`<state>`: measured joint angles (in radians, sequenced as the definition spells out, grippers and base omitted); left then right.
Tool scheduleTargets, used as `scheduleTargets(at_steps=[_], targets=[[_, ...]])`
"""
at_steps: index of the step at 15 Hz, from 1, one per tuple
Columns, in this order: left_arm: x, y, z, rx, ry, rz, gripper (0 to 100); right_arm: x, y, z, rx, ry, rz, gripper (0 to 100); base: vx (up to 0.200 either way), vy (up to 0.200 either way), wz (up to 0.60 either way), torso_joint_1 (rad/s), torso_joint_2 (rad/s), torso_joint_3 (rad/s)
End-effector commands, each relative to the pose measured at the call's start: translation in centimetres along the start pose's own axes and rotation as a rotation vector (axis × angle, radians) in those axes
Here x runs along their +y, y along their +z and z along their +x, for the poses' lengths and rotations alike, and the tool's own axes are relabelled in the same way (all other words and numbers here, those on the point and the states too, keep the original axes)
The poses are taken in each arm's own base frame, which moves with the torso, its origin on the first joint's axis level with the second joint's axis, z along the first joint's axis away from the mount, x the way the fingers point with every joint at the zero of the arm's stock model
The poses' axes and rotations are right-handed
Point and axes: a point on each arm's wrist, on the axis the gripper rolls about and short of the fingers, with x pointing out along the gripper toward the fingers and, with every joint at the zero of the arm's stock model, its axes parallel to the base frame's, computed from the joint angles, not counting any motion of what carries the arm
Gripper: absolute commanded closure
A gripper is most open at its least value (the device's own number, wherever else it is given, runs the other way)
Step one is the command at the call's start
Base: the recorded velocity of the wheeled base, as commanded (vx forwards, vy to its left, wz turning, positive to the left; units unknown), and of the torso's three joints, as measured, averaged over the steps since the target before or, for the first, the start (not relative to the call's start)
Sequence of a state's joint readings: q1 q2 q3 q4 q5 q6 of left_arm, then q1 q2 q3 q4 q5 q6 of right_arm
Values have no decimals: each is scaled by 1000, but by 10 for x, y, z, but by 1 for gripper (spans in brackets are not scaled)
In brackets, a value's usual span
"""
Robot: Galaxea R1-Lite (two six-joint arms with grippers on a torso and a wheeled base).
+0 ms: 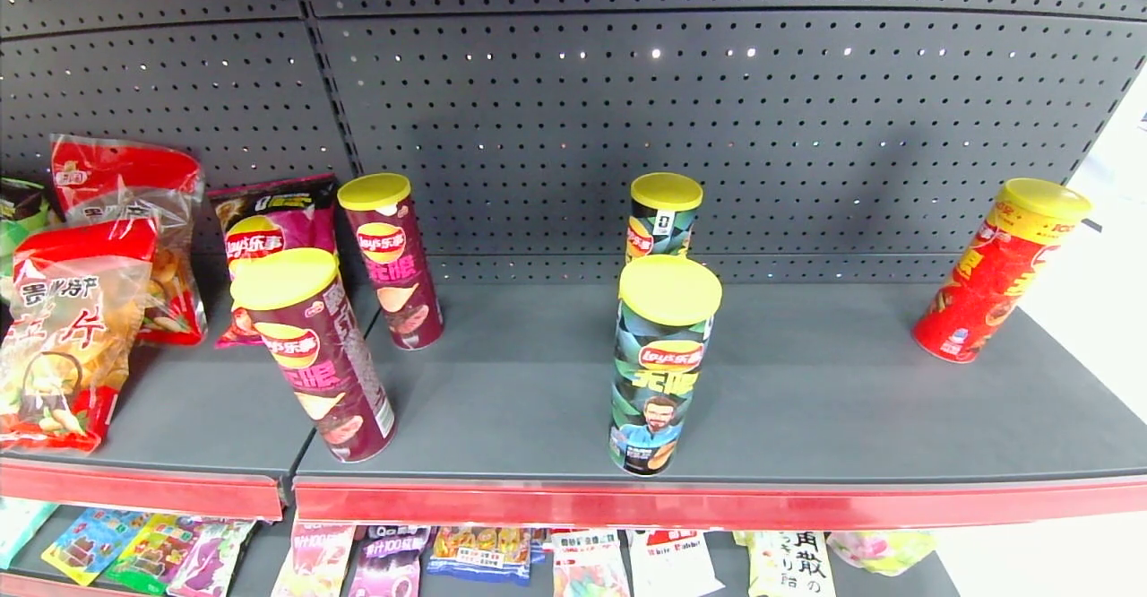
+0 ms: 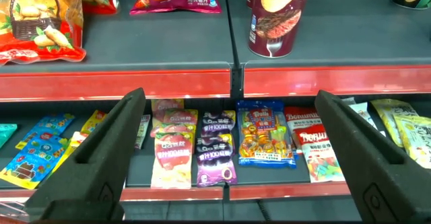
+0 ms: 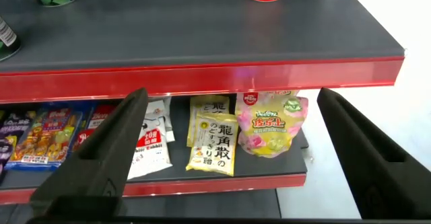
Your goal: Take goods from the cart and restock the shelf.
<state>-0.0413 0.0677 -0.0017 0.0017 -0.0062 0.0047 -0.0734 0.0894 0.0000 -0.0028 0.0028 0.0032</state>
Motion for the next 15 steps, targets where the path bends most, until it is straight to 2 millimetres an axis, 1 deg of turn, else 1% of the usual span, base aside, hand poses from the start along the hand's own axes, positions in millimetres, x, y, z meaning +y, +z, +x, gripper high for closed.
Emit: scheduleTargets(at_steps=[1, 5, 14, 15], targets=[[0, 0, 0, 1, 0, 0, 0, 0, 0, 0, 5, 0, 0, 0, 0, 0, 0, 0, 0, 0], [0, 0, 0, 0, 1, 0, 0, 0, 0, 0, 5, 0, 0, 0, 0, 0, 0, 0, 0, 0], [0, 0, 0, 0, 0, 1, 0, 0, 0, 0, 5, 0, 0, 0, -200, 0, 0, 2, 2, 3], [0, 0, 0, 0, 0, 0, 0, 0, 0, 0, 5, 0, 0, 0, 0, 0, 0, 0, 0, 0]])
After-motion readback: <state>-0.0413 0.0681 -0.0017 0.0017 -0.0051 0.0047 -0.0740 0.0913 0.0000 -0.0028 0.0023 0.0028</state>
